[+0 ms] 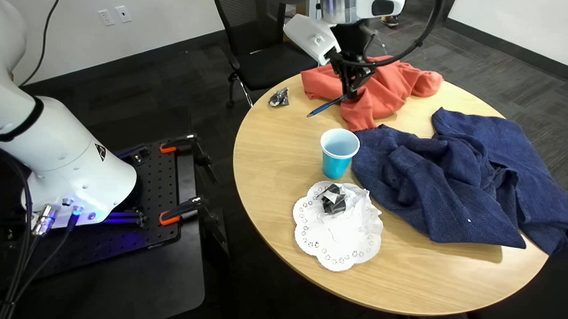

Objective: Remove the pen from the cup, put it on the table, and then put it back in the cup

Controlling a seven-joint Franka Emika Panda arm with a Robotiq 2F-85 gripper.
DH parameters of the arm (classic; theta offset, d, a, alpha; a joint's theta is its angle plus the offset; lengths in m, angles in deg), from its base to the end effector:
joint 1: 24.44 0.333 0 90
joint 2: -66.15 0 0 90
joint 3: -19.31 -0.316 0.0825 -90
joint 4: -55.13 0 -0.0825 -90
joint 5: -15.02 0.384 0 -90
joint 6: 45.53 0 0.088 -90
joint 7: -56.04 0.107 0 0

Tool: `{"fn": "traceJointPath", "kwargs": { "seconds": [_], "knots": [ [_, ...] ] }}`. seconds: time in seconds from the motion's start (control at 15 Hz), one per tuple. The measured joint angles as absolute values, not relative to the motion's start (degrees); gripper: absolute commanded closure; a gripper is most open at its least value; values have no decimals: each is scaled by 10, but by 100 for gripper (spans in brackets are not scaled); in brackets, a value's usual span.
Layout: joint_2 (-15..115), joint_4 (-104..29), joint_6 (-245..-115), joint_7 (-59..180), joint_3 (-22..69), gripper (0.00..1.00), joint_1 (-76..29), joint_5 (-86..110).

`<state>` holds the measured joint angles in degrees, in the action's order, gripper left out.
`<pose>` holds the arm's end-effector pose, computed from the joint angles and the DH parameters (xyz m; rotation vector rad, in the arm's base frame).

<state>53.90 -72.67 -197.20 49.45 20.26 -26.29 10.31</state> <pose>0.5646 -0.0253 0.2958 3.0536 0.2069 0.3038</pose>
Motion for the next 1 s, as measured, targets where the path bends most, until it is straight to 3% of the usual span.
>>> {"fn": "traceJointPath", "kwargs": {
  "seconds": [0.13,0.2,0.6,0.67,1.0],
  "knots": [
    [560,-746,-1972,507,216,96,-264,103],
    [569,-754,-1972,511,221,83,-264,103],
    [592,-779,-1972,514,226,83,-269,103],
    [592,-779,-1972,515,226,96,-269,103],
    [586,-776,-1972,563,226,96,-266,59]
  ]
}}
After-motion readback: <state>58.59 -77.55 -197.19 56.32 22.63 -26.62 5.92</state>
